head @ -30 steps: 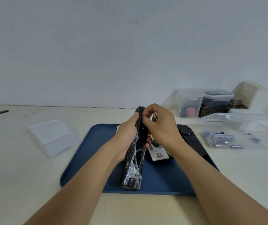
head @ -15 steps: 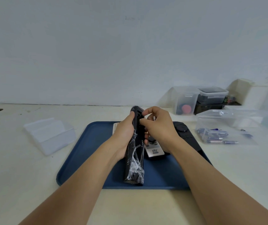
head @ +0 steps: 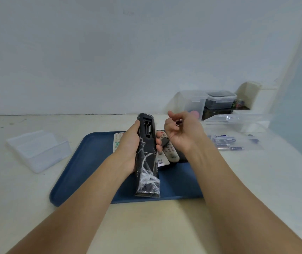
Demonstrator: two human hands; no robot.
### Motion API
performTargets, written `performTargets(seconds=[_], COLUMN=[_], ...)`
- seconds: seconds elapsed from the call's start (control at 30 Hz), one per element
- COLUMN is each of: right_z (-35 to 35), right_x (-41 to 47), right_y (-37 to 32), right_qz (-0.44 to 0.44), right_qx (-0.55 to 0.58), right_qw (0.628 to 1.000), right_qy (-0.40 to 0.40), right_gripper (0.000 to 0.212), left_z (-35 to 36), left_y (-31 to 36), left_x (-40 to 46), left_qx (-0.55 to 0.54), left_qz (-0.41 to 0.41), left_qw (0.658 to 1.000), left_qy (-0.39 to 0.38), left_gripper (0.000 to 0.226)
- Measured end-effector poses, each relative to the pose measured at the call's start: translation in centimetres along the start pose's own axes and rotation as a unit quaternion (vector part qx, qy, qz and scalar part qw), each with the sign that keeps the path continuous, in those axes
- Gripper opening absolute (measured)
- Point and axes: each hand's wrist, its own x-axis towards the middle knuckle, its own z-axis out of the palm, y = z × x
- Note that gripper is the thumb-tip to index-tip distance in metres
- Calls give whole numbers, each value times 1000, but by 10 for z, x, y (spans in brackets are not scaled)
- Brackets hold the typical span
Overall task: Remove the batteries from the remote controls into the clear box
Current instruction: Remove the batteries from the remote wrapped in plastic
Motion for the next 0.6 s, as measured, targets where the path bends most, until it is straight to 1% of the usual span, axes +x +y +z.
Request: performTargets(seconds=[0.1, 0.17, 0.2, 0.27, 0.3, 0.37, 0.43, 0.53, 0.6], right_z=[-2, -12, -21, -40, -47, -57, -58, -46, -38], right_x=[-20, -32, -39, -51, -58, -68, -74, -73, -70], right_y=[-15, -24, -31, -48, -60, -83, -103, -118, -121], right_qz=[-94, -121, -127, -141, -154, -166, -167, -187, -205], right_qx=[-8, -20, -13, 3, 8, 20, 29, 25, 21], right_qw=[994, 988, 987, 981, 976, 967, 965, 960, 959], right_qy=[60, 90, 101, 132, 154, 192, 202, 207, 192], right_gripper=[22, 31, 30, 17, 17, 42, 59, 74, 80], left_z=[2, 0, 0, -1, 0, 0, 2, -1, -2], left_y=[-6, -6, -6, -7, -8, -11, -11, -10, -9], left_x=[-1, 1, 1, 3, 3, 2, 1, -1, -3], left_qx=[2, -2, 1, 11, 19, 39, 51, 53, 46], left_qz=[-7, -9, -11, -7, -2, 15, 27, 31, 31], left_qw=[1000, 999, 999, 999, 999, 998, 997, 998, 998], left_qy=[-26, -41, -46, -48, -50, -51, -49, -25, -7], left_gripper=[64, 74, 76, 77, 76, 75, 75, 65, 57])
